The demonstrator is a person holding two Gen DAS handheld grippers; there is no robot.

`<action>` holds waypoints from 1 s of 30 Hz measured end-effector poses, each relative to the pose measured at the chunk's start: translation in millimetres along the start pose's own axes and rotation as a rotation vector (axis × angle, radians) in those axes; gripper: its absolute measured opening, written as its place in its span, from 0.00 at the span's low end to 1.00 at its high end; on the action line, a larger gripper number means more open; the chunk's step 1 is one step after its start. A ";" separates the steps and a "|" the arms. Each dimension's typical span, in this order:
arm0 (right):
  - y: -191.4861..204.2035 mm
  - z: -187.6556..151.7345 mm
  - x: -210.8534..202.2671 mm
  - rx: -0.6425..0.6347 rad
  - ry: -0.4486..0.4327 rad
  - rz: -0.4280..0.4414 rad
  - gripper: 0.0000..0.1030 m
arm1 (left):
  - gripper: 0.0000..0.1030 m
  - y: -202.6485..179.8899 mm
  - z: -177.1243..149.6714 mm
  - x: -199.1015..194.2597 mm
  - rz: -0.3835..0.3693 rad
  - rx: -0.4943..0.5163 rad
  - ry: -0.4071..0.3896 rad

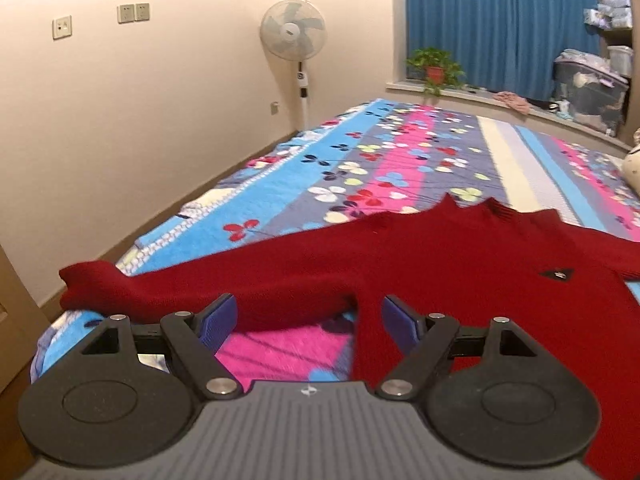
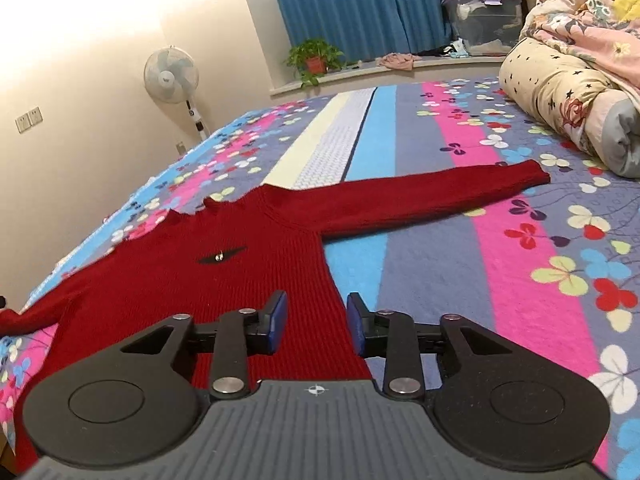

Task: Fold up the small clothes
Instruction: 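Grasp the sleeve cuff nearest the left tool with the left tool, then fold the held sleeve across the sweater body with the left tool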

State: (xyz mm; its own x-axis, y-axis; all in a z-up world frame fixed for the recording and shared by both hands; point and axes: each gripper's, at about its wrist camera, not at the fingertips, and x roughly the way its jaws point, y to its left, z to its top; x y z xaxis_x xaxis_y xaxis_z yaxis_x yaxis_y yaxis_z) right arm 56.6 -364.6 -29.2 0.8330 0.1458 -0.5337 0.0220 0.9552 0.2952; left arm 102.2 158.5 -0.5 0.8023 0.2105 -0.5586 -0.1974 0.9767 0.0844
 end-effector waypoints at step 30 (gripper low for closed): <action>20.1 8.5 55.2 -0.085 0.100 -0.055 0.30 | 0.83 51.2 10.7 109.1 -0.057 -0.252 0.154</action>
State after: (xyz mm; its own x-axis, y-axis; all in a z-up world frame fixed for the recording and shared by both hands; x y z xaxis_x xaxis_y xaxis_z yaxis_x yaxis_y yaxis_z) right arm 107.7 -339.5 -46.0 0.7722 0.1132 -0.6252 0.0162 0.9802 0.1975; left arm 185.7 231.9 -48.3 0.7249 0.1273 -0.6770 -0.3033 0.9414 -0.1478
